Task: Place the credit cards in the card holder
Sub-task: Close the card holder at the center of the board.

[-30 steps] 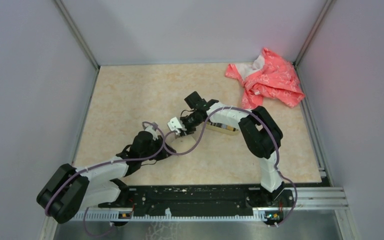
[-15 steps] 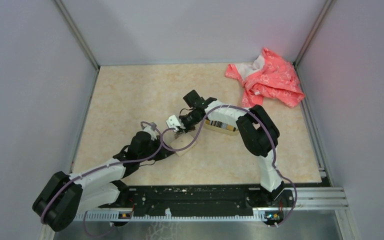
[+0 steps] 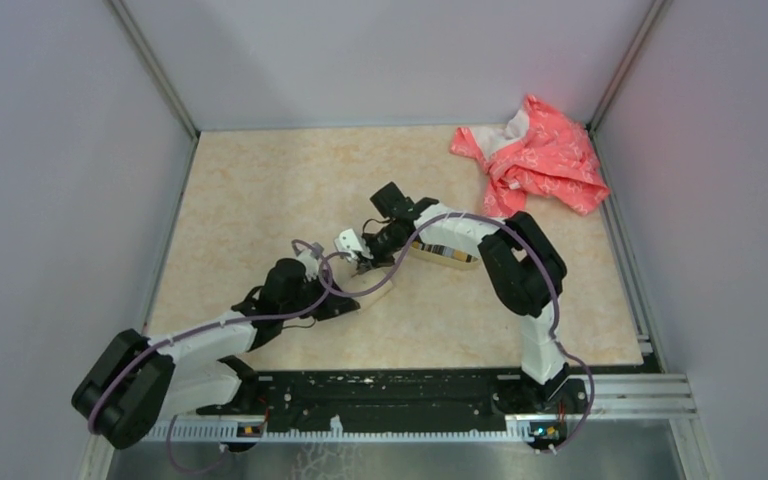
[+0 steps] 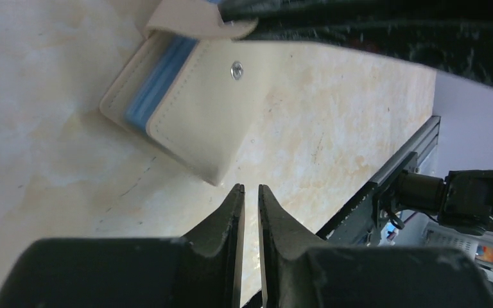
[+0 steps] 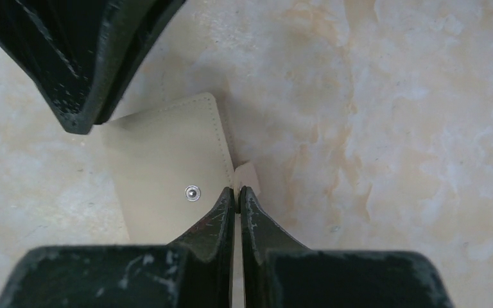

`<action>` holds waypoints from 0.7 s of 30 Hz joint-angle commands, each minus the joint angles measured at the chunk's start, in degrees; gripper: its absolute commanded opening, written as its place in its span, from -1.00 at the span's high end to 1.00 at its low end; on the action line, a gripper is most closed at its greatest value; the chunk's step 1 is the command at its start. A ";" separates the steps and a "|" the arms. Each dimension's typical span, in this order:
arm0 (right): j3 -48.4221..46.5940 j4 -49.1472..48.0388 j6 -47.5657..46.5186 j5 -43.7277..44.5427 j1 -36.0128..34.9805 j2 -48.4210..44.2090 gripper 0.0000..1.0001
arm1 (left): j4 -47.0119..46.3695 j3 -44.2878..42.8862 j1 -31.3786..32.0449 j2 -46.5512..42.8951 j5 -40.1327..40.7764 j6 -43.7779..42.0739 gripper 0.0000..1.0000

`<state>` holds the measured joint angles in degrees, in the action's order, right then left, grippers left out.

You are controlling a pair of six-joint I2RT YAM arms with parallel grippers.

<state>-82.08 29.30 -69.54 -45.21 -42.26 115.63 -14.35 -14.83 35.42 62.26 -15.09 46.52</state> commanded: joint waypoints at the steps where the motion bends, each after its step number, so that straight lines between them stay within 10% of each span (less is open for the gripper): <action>1: 6.87 -6.32 10.07 1.96 -1.33 -8.82 1.00 | -9.03 -2.92 0.82 4.71 -5.17 1.45 0.63; 21: 23.01 -13.99 13.81 4.60 -3.56 -17.06 1.00 | -10.33 -3.94 0.88 19.78 0.74 0.07 0.76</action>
<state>-59.61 16.08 -55.24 -40.29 -44.88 100.75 -25.56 -19.68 36.16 80.64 -16.51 47.27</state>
